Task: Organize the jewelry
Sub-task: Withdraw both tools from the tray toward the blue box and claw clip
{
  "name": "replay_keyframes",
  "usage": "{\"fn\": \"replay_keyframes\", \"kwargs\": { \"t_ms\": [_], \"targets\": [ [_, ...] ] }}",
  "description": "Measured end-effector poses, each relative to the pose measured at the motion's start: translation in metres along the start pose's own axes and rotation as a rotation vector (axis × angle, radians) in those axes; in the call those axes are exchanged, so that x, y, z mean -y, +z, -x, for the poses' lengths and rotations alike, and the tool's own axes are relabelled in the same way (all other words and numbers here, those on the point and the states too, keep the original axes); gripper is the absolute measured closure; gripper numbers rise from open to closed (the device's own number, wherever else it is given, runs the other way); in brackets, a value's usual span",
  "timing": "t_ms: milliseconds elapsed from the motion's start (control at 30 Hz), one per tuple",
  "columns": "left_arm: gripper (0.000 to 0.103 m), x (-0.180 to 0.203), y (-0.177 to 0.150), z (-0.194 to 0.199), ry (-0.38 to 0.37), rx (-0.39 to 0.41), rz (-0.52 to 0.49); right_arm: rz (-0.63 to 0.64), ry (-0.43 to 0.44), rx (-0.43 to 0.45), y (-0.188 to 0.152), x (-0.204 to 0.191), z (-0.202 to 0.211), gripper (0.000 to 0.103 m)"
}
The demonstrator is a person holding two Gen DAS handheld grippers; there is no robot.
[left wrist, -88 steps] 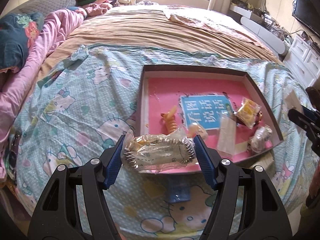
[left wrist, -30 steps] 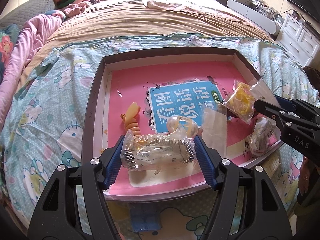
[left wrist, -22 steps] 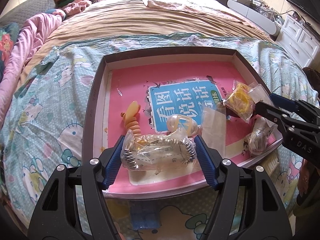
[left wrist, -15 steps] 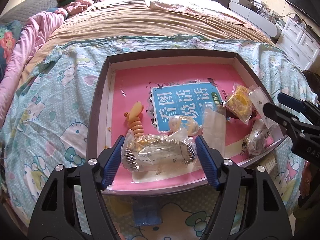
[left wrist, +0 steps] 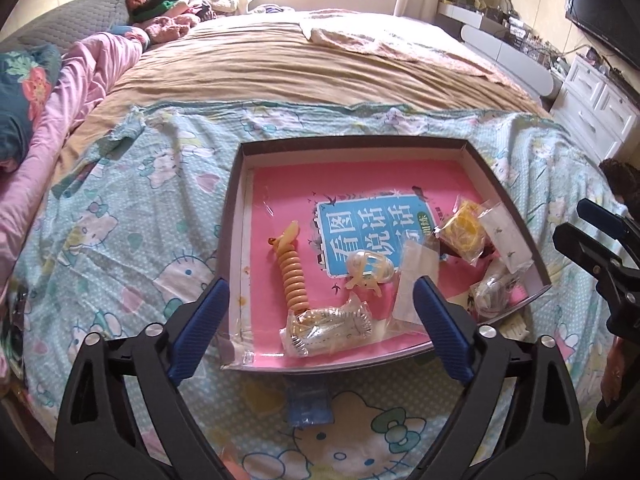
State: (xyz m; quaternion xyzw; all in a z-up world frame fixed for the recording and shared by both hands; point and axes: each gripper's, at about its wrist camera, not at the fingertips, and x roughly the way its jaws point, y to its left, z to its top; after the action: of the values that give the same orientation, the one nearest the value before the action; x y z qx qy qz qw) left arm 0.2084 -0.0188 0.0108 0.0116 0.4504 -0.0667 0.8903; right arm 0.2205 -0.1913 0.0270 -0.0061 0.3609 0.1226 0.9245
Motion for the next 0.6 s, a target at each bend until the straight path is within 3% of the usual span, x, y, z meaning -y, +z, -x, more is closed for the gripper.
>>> {"fn": "replay_keyframes", "kwargs": {
  "t_ms": [133,600],
  "targets": [
    [0.010,-0.003,-0.001,0.013,0.000,0.020,0.008,0.006,-0.003,0.021,0.001,-0.004,0.014,0.013],
    [0.010,-0.013,-0.014,0.053,0.008,0.091,0.021,0.039,0.009,0.083,-0.002,-0.029,0.061,0.013]
  ]
}}
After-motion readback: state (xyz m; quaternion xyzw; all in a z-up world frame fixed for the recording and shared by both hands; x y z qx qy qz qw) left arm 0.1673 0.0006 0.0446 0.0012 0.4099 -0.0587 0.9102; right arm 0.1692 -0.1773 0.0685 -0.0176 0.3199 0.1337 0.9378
